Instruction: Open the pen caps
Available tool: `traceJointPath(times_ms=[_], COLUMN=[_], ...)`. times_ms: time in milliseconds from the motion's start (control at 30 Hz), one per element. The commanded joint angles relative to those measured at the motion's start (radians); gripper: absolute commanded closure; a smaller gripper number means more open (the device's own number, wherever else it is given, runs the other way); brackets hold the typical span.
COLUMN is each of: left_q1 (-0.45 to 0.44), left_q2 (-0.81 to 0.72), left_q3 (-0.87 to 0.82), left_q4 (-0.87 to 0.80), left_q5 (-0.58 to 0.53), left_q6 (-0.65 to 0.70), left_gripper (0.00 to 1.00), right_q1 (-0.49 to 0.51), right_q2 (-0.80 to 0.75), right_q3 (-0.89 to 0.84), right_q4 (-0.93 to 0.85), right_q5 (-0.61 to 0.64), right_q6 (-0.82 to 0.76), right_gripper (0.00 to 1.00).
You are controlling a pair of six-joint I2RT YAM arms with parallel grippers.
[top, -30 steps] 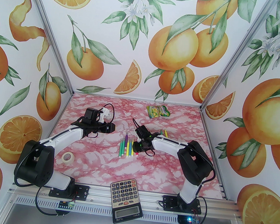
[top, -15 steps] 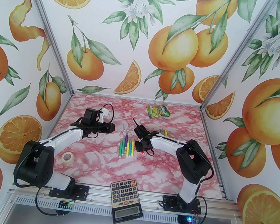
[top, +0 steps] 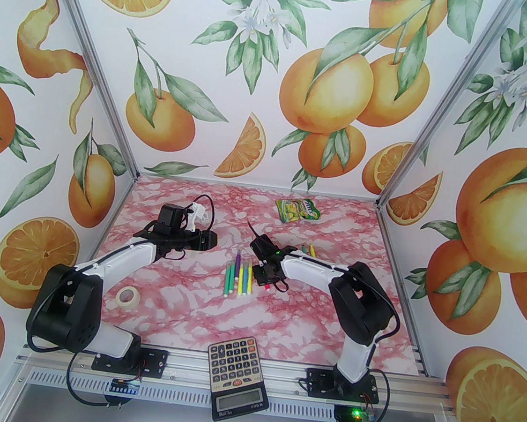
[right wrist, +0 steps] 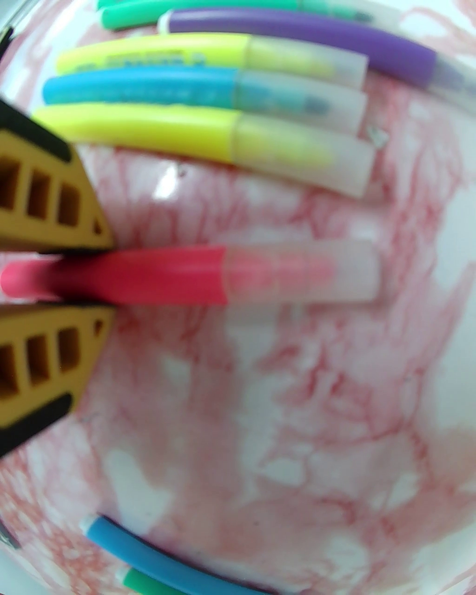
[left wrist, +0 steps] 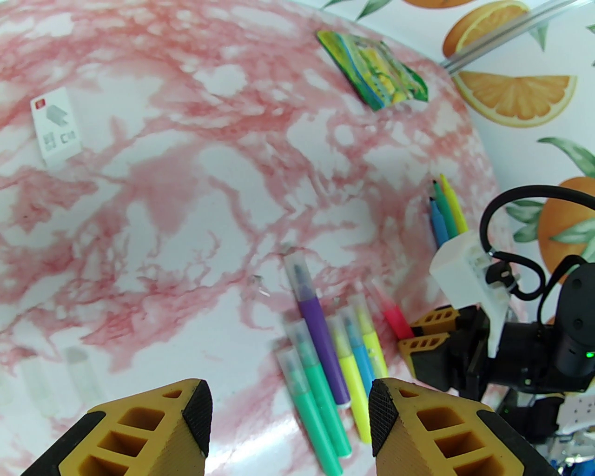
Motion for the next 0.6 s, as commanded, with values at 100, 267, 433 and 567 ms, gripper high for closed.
traceJointPath(times_ms=[100,267,433,567], left_q1=[-0.031,-0.051,-0.066,-0.085], left_q2=[0.028,0.046,0.062,0.082], left_q3=[0.004,0.013,0.018,0.025], left_q4=[0.074,0.124,0.172,0.234], left_q5=[0.074,0.137,0.179,0.221], left_q6=[-0.023,-0.052,-0.083,-0.131], left_gripper=[0.41,0.41,0.41,0.41], right_q1=[0.001,0.001,0.002,0.003], right_q2=[-0.11,-0.179,-0.222,-0.264], right_q3=[-0.047,-0.071,-0.089,-0.111], right_q4=[0.094,0.156,0.208,0.282], right_q5=[-0.08,-0.129,-0.178,-0.249], right_q6=[-0.017,-0.024,-0.031,-0.04], right_gripper=[0.81,0.82,0.82,0.82])
